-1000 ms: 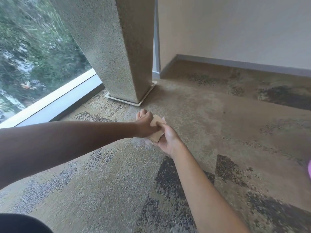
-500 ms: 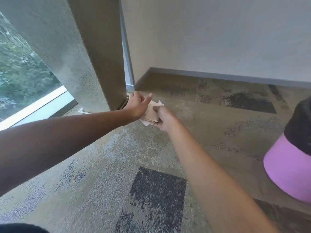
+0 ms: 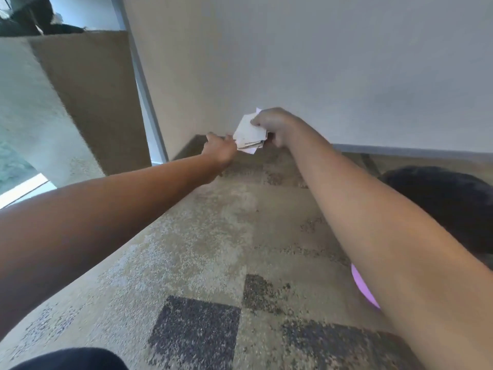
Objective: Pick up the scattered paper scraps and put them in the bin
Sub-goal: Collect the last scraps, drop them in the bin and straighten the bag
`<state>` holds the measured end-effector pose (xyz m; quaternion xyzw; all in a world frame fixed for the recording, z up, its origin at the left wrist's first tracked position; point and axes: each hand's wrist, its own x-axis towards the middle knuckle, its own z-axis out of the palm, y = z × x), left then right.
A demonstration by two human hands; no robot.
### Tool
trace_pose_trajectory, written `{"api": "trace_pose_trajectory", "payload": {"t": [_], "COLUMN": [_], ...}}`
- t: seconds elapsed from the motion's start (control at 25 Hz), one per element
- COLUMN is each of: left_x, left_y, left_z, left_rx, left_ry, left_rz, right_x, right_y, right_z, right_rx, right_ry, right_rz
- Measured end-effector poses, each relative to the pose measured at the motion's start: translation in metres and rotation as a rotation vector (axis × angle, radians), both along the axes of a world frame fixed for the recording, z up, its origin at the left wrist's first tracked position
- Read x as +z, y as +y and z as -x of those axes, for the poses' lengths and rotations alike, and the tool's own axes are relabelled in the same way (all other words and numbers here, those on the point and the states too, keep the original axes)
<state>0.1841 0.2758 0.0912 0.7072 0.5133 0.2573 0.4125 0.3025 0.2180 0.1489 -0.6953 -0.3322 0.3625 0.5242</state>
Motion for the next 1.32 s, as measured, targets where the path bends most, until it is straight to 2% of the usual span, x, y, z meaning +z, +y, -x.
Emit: {"api": "trace_pose_trajectory", "payload": {"t": [0.2, 0.48, 0.64, 0.8, 1.08, 1.32], "left_x": [0.02, 0.035, 0.032, 0.022, -0.003, -0.001], "left_y": [-0.049, -0.125, -0.17, -0.214, -0.243, -0.238], "left_z": [-0.061, -0.145, -0.184, -0.213, -0.231, -0.223], "left_rx": [-0.109, -0.254, -0.366, -0.487, -0.504, -0.514], "left_ry": [0.01, -0.018, -0.03, 0.026, 0.13, 0.091], "left_rz": [0.019, 0.041, 0.07, 0.098, 0.081, -0.039], "right_x": [0.054, 0.08, 0.063, 0.038, -0.011, -0.019], "right_y": [-0.053, -0.148, -0.195, -0.231, -0.257, -0.26], "right_z": [-0.073, -0.155, -0.189, -0.219, -0.238, -0.239], "right_rx": [-0.003, 0.083, 0.121, 0.073, 0.088, 0.065], "right_ry": [-0.086, -0.239, -0.247, -0.272, -0.281, -0.416], "right_rz": [0.083, 0.325, 0.49, 0.621, 0.861, 0.952]}}
